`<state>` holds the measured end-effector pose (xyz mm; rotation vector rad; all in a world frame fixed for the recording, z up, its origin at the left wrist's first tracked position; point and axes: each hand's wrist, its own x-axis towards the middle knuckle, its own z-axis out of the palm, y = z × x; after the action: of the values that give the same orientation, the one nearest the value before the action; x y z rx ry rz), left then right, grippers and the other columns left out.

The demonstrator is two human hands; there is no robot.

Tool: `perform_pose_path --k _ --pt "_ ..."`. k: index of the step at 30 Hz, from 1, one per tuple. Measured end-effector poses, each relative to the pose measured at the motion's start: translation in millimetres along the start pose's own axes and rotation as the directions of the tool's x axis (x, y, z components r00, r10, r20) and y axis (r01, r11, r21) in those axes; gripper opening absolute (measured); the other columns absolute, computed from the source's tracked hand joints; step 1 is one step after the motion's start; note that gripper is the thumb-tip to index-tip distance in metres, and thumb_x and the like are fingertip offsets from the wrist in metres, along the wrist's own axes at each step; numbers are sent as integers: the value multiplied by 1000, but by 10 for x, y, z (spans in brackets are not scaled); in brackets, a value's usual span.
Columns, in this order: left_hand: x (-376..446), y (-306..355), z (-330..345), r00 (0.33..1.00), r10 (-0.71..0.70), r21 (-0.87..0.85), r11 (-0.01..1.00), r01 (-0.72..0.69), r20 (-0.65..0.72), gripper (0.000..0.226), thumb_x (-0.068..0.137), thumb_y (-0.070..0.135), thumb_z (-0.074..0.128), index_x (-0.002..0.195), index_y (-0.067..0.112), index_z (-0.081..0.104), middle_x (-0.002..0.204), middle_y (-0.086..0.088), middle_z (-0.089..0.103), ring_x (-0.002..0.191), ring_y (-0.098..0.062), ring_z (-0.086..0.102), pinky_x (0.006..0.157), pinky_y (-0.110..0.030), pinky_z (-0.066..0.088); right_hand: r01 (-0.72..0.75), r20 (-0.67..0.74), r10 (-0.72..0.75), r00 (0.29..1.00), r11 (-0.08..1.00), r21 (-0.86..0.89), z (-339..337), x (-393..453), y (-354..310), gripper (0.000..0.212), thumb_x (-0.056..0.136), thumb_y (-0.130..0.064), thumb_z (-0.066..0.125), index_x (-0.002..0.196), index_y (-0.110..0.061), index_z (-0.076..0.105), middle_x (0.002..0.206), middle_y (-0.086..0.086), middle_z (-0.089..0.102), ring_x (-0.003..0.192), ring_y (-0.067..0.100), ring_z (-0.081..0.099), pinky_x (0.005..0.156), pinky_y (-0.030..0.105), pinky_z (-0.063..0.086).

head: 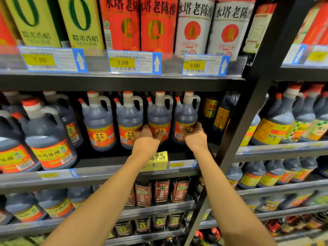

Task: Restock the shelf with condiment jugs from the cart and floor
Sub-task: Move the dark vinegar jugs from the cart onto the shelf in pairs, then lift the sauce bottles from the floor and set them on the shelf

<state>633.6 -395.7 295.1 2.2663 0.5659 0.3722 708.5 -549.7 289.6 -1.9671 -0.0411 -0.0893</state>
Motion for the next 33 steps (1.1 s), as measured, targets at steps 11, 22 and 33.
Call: perform_pose_path --k 11,22,33 --pt "-443 -423 -904 916 371 474 785 -398 154 43 97 57 48 99 15 53 77 0 56 83 -31 62 60 -37 41 235 200 -159 967 859 -454 -274 -623 -187 40 97 -47 58 114 -11 53 112 11 60 101 34 60 82 44 53" --pt "-1578 -925 -1695 891 340 518 726 -453 302 81 93 71 40 154 18 33 150 -8 46 138 -28 41 107 -44 43 379 370 -160 915 654 -655 -810 -2189 -436 73 94 -64 51 153 -24 34 149 4 49 127 26 54 98 45 49" --pt "-2784 -236 -1202 696 543 292 649 -703 469 86 91 75 34 156 19 30 158 -5 38 144 -26 36 113 -45 36 220 214 -93 972 670 -709 -2004 -3645 102 79 93 -71 46 158 -32 23 158 -3 39 133 23 51 101 47 49"
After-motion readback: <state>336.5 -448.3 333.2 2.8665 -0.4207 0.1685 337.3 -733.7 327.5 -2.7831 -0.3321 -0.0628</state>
